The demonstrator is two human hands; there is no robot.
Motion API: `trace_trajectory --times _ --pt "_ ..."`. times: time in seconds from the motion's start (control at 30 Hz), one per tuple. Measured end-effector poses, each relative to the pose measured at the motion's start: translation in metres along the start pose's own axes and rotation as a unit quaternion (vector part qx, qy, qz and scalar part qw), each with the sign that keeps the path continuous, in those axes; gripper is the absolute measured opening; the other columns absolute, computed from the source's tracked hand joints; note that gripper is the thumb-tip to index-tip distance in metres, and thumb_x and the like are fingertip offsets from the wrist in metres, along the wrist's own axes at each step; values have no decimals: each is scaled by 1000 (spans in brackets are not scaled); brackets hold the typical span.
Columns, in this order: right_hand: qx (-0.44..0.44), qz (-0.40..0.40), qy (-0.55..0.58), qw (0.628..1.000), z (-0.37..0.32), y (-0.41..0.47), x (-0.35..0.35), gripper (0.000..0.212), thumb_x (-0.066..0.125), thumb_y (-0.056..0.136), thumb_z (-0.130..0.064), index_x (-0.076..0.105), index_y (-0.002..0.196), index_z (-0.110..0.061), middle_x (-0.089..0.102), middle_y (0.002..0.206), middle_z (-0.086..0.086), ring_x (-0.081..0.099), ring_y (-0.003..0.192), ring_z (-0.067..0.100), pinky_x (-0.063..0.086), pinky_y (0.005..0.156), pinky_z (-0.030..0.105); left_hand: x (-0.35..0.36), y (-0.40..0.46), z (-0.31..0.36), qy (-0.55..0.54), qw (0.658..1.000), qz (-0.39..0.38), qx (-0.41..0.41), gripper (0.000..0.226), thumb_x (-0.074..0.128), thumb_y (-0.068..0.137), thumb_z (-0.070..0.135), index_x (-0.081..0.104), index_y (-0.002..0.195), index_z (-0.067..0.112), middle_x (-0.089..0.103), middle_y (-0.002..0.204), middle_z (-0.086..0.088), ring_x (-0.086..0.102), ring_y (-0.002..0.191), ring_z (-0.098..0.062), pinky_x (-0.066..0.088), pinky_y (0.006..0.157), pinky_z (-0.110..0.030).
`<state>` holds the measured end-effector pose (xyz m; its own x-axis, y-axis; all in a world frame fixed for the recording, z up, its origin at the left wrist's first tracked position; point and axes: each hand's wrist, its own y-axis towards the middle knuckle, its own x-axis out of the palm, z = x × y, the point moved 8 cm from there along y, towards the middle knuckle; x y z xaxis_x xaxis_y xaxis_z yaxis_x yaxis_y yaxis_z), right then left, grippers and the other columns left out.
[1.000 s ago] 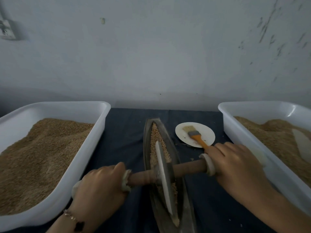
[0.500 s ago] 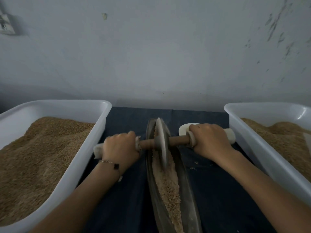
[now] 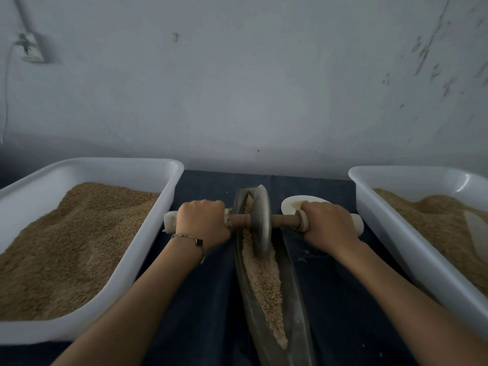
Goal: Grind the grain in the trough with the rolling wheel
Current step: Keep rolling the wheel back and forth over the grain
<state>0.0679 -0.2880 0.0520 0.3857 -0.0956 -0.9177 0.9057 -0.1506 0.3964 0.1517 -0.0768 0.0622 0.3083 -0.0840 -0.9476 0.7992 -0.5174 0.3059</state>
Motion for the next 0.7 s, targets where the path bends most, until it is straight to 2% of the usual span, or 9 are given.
trace_trajectory --times 0.1,0.17,0.23,0.3,0.4,0.53,0.6,0.67,0.7 --pt "-15 -3 -37 999 -9 -6 -14 14 61 76 -25 47 80 -27 58 79 -8 46 68 15 34 60 31 -2 -15 1 -24 1000 -20 0 25 52 87 41 39 71 27 51 68 10 48 59 -6 41 59 -24" --pt "-42 -4 -67 997 -17 -19 -26 14 63 76 -26 51 85 -26 60 85 -8 52 73 15 37 63 30 -2 -35 1 -55 997 -52 -2 19 53 87 40 44 76 28 53 71 10 52 64 -6 48 64 -24" --pt "-76 23 -86 993 -28 -40 -44 24 74 66 -23 58 83 -24 61 80 -6 56 71 18 35 60 30 -1 -59 -1 -87 992 -94 -6 13 52 86 40 47 79 30 55 74 10 56 68 -6 51 69 -27" --pt "-102 79 -59 990 -36 -65 -70 37 86 47 -15 58 71 -20 58 65 -5 54 57 18 29 54 27 -3 -85 -2 -93 989 -116 -7 14 48 85 43 47 80 30 56 75 11 57 72 -6 52 71 -28" --pt "-128 93 -47 986 -40 -95 -91 43 86 37 -10 57 66 -21 52 59 -7 49 51 16 30 50 27 -13 -115 0 -88 989 -122 -4 19 44 82 48 41 76 31 54 74 13 57 73 -5 44 62 -22" --pt "-117 21 -31 992 -37 -100 -91 46 86 29 -15 57 63 -27 50 55 -10 48 47 10 30 46 22 -24 -121 6 -55 993 -107 8 25 41 81 51 30 70 32 46 71 14 57 77 -7 24 49 -21" --pt "-122 -34 -43 991 -43 -92 -80 42 84 45 -24 54 74 -32 56 67 -10 51 59 7 27 54 20 -20 -111 8 -54 993 -102 7 24 43 82 47 30 69 31 44 69 14 54 71 -7 24 49 -21" --pt "-112 -71 -47 990 -44 -77 -64 28 69 70 -28 50 89 -35 58 87 -12 51 78 7 27 63 24 -13 -96 7 -65 994 -92 0 24 45 83 45 32 69 31 44 68 14 49 66 -5 26 51 -22" --pt "-102 -71 -37 992 -43 -67 -58 25 66 74 -27 49 91 -34 59 91 -12 52 82 9 27 65 25 -8 -86 5 -77 993 -91 -3 23 47 83 44 34 69 32 46 69 15 47 63 -4 27 51 -22"
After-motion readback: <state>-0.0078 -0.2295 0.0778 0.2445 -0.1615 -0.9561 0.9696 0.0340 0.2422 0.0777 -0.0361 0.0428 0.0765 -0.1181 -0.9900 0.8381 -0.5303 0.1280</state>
